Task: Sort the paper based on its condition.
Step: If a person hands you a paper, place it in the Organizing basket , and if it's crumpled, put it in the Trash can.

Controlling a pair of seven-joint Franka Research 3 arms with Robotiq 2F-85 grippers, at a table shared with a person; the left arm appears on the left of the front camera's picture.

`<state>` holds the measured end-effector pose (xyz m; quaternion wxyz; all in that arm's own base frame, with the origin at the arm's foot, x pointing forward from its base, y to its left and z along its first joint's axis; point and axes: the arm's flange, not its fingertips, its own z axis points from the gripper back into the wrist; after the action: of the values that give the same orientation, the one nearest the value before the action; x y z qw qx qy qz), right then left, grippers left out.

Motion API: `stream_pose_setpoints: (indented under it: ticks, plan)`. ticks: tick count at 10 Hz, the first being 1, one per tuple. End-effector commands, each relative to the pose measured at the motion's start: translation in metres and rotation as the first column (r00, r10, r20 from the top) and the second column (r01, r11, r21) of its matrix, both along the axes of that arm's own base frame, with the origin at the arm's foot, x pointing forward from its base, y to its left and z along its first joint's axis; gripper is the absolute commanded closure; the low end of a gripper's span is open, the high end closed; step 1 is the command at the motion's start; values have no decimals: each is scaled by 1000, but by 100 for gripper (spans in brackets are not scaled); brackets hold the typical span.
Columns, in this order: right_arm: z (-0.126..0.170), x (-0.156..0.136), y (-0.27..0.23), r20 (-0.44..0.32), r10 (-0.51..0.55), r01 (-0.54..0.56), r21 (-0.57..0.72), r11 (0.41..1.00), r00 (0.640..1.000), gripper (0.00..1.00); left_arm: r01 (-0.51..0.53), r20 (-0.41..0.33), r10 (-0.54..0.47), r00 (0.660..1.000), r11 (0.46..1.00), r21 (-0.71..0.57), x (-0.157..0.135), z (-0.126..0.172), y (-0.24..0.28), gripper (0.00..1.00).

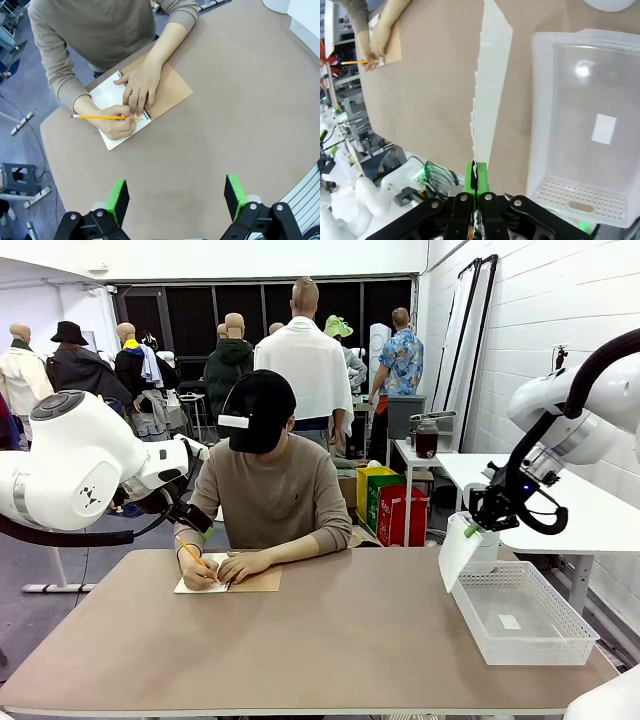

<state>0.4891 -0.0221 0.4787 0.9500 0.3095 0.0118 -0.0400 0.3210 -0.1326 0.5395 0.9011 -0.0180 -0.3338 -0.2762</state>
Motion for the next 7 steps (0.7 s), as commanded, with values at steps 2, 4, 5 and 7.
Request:
stream_pose_setpoints:
  ticks: [2, 4, 5, 7]
  plan:
    - [-16, -20, -13, 45, 31, -27, -107, 994, 999, 100, -1, -1, 1, 1000, 1000, -3, 0, 0, 1, 0]
    - [-34, -24, -23, 43, 55, -48, -147, 988, 998, 100, -1, -1, 1, 1000, 1000, -3, 0, 0, 1, 0]
    - [-46, -24, -33, 38, 52, -45, -165, 985, 998, 100, -1, -1, 1, 1000, 1000, -3, 0, 0, 1, 0]
    - [-58, -30, -56, 40, -2, 10, -202, 979, 999, 100, -1, -1, 1, 1000, 1000, -3, 0, 0, 1, 0]
